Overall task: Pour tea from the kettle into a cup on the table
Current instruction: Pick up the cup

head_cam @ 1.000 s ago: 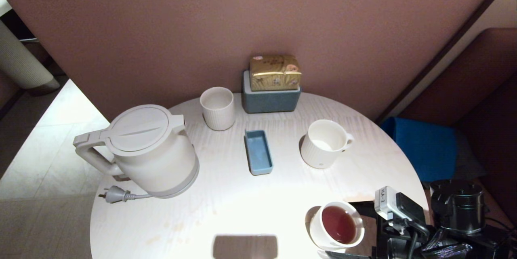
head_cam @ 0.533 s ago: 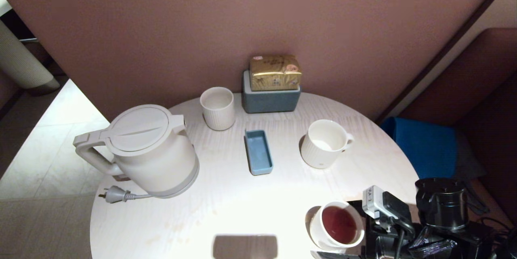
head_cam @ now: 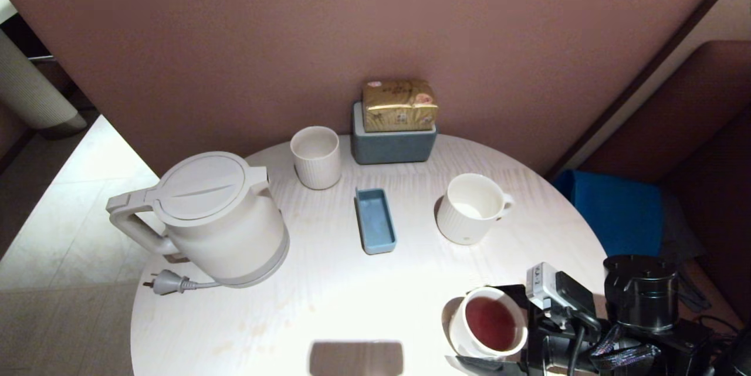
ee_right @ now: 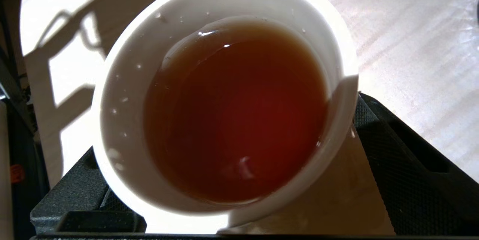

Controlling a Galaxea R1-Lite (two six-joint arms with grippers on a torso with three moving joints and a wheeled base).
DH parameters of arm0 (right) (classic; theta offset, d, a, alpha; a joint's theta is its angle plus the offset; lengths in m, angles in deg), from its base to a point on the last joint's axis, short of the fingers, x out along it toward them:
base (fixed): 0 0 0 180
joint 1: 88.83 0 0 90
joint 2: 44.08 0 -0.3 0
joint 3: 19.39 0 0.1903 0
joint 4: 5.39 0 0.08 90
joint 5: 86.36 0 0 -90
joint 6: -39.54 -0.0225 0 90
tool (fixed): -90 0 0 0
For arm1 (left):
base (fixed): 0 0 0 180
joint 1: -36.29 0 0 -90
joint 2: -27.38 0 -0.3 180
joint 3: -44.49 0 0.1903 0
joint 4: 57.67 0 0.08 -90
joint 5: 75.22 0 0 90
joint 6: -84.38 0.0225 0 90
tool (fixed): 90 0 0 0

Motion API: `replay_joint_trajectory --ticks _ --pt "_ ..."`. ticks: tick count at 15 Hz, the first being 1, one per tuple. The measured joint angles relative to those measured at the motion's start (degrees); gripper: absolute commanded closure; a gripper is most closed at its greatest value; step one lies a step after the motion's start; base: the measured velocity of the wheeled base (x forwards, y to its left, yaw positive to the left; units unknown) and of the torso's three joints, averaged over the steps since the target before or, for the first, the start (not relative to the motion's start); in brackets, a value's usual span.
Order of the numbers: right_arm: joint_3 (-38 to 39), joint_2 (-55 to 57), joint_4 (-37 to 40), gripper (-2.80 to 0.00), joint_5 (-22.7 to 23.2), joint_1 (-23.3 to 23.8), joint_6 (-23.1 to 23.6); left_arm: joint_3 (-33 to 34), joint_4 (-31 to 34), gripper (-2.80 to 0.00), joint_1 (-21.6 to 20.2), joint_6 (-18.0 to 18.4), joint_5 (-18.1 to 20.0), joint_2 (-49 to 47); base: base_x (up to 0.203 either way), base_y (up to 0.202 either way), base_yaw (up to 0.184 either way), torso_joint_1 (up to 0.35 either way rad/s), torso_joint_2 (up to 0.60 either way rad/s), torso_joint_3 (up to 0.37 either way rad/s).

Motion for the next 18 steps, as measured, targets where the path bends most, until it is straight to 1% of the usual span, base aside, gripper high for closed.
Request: replay_joint_trajectory --ticks 3,5,6,8,9,18 --pt "0.33 1.63 -2.69 -2.8 -0.02 -0.02 0.02 0.0 0.0 0.0 0.0 -0.01 -0.01 0.0 0.0 0.0 0.0 0.0 0.0 0.0" --pt "0.49 2.19 -3.15 -2.8 -0.11 -0.29 0.02 0.0 0.01 0.0 0.0 -0.01 -0.02 0.0 0.0 0.0 0.0 0.0 0.0 0.0" --pt "0.66 2.31 -3.21 0.0 -0.16 -0.33 0.02 0.0 -0.01 0.0 0.0 0.0 -0.02 0.0 0.0 0.0 0.0 0.0 0.0 0.0" --pt "1.11 2.43 -3.7 0.0 -0.06 -0.38 0.02 0.0 -0.01 0.0 0.0 0.01 -0.02 0.0 0.0 0.0 0.0 0.0 0.0 0.0" --pt "1.38 2.49 -4.35 -2.8 -0.13 -0.3 -0.02 0.0 0.01 0.0 0.0 -0.01 -0.02 0.0 0.0 0.0 0.0 0.0 0.0 0.0" --pt "3.39 2.94 -7.86 -2.8 -0.05 -0.3 -0.05 0.0 0.0 0.0 0.0 -0.01 -0.02 0.0 0.0 0.0 0.0 0.0 0.0 0.0"
